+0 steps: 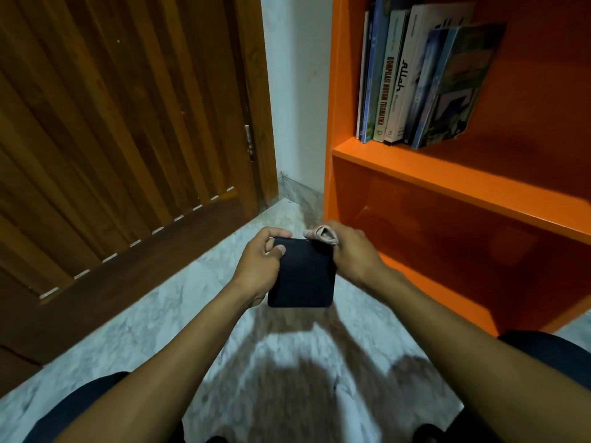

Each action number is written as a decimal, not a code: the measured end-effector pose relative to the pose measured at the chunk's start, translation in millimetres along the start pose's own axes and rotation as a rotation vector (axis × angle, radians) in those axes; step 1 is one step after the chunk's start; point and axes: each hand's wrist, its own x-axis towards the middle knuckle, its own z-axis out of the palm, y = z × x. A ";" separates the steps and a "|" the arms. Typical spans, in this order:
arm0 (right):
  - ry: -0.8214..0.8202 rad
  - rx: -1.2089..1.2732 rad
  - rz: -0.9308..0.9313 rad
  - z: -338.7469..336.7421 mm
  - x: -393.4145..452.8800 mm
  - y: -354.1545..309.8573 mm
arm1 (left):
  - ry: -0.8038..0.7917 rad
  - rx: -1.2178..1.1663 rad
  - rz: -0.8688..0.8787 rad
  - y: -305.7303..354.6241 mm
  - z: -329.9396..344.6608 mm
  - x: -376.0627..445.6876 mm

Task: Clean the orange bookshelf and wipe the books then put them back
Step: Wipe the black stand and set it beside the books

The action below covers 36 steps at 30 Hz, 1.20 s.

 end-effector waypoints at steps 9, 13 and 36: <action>0.119 0.008 -0.333 78.4 -65.2 -3.7 | 0.310 -0.454 -0.177 -2.7 -0.6 12.9; 0.087 -0.016 -0.488 91.1 -77.2 9.1 | 0.387 -0.499 -0.209 -5.4 -7.0 17.1; 0.314 0.874 0.463 18.7 -59.5 6.4 | 0.047 0.081 0.248 8.7 -17.3 2.1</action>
